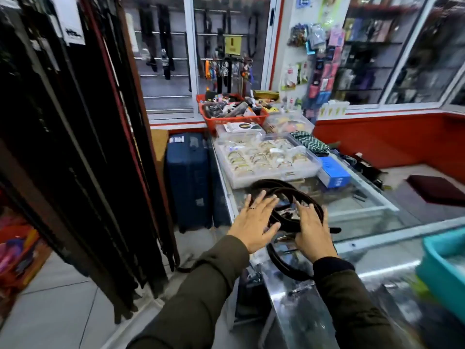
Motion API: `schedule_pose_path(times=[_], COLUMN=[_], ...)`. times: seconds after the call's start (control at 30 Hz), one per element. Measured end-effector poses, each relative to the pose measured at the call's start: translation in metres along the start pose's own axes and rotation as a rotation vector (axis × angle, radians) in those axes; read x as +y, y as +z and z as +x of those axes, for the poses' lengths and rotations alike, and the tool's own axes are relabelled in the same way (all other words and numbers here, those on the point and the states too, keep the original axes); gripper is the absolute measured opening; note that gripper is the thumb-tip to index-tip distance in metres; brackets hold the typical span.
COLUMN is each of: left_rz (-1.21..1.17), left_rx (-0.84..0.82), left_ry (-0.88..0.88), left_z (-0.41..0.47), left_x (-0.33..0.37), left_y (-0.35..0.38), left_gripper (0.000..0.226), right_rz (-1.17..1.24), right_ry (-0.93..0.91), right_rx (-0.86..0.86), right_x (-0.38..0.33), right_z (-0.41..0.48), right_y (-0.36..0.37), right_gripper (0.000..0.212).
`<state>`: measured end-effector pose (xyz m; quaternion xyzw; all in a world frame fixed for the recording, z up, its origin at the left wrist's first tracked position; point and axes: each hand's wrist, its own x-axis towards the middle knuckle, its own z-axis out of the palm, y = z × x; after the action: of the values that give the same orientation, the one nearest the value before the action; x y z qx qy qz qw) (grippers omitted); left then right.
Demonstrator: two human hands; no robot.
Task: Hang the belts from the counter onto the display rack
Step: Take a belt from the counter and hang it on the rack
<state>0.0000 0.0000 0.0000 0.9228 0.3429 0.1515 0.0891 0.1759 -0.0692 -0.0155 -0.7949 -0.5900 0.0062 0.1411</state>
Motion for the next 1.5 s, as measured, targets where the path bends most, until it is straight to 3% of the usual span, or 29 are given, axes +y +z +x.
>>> schedule_pose_path(times=[0.13, 0.27, 0.47, 0.7, 1.0, 1.27, 1.4, 1.5], left_rz=[0.097, 0.258, 0.406, 0.367, 0.385, 0.409, 0.392, 0.272], left_rx=[-0.197, -0.258, -0.129, 0.03, 0.302, 0.4, 0.566, 0.731], left_ry=[0.064, 0.084, 0.095, 0.098, 0.106, -0.089, -0.225, -0.347], left_z=[0.017, 0.029, 0.033, 0.032, -0.012, -0.1, -0.147, -0.178], left_x=[0.016, 0.024, 0.031, 0.026, -0.021, -0.073, -0.081, -0.087], left_y=[0.005, 0.01, 0.012, -0.005, -0.051, -0.111, -0.137, -0.148], left_gripper=[0.069, 0.07, 0.035, 0.035, 0.035, 0.041, 0.044, 0.059], right_rz=[-0.083, -0.049, 0.012, -0.005, -0.042, 0.045, 0.203, 0.415], right_ry=[0.003, -0.005, 0.041, 0.022, -0.194, -0.473, -0.586, -0.598], right_rx=[-0.166, -0.157, -0.189, -0.069, 0.018, -0.039, -0.094, -0.184], right_x=[0.014, 0.01, 0.016, 0.0, -0.069, -0.171, -0.218, -0.244], right_z=[0.0, 0.002, 0.001, 0.003, 0.012, 0.001, -0.01, -0.015], right_y=[-0.004, -0.013, -0.021, -0.046, -0.073, -0.075, -0.074, -0.066], right_gripper=[0.063, 0.044, 0.039, 0.034, 0.039, 0.035, 0.035, 0.029])
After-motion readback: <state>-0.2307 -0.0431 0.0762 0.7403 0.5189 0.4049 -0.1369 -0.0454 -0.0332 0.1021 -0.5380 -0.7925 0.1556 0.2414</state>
